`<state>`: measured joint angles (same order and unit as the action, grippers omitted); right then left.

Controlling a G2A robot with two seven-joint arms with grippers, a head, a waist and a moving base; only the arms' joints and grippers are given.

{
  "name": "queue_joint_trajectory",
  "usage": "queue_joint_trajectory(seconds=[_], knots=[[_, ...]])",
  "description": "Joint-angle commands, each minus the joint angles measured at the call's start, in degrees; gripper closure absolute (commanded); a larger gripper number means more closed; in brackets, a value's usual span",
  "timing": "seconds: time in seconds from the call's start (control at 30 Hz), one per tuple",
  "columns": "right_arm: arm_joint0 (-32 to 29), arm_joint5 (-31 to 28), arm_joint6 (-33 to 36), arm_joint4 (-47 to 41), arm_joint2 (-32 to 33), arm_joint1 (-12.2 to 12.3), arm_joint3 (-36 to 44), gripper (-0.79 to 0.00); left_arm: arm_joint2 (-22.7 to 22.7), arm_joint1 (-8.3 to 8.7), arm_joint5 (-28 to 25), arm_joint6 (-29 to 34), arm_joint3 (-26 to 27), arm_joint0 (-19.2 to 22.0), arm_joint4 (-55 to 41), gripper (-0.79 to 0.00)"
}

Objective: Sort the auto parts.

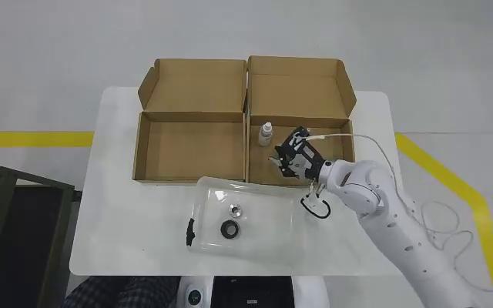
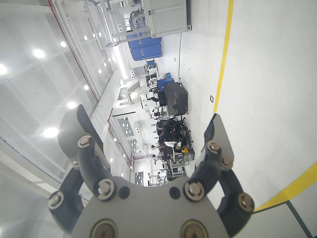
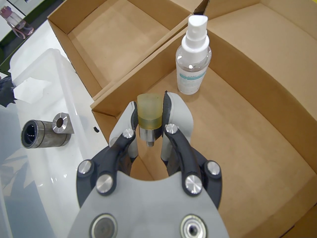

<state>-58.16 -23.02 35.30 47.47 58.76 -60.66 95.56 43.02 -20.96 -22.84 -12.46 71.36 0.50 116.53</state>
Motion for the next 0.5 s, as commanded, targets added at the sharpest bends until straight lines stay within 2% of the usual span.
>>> queue_joint_trajectory(seconds=[0.0,0.07,0.13,0.3,0.37,0.43,0.47], knots=[[0.9,1.06,1.12,0.43,-0.43,-0.19,-0.79,0.0,0.0,0.0,0.0,0.0,0.0,0.0,0.0,-0.785],[1.56,2.13,1.81,0.85,-1.04,-0.43,-1.72,0.0,0.0,0.0,0.0,0.0,0.0,0.0,0.0,-0.785],[2.09,2.94,1.99,1.34,-1.71,-0.69,-2.74,-0.089,0.0,0.0,0.0,0.0,0.0,0.0,0.0,-0.785],[3.22,4.45,2.02,2.66,-3.4,-1.34,-5.29,-0.142,0.0,0.0,0.0,0.0,0.0,0.0,0.0,-0.785],[3.6,4.65,2.03,2.88,-3.76,-1.53,-5.93,-0.259,0.0,0.0,0.0,0.0,0.0,0.0,0.0,-0.785],[3.83,5.0,2.31,3.21,-4.0,-1.68,-6.18,-0.453,0.0,0.0,0.0,0.0,0.0,0.0,0.0,-0.785],[3.88,5.13,2.39,3.32,-4.06,-1.74,-6.24,-0.606,0.0,0.0,0.0,0.0,0.0,0.0,0.0,-0.785]])
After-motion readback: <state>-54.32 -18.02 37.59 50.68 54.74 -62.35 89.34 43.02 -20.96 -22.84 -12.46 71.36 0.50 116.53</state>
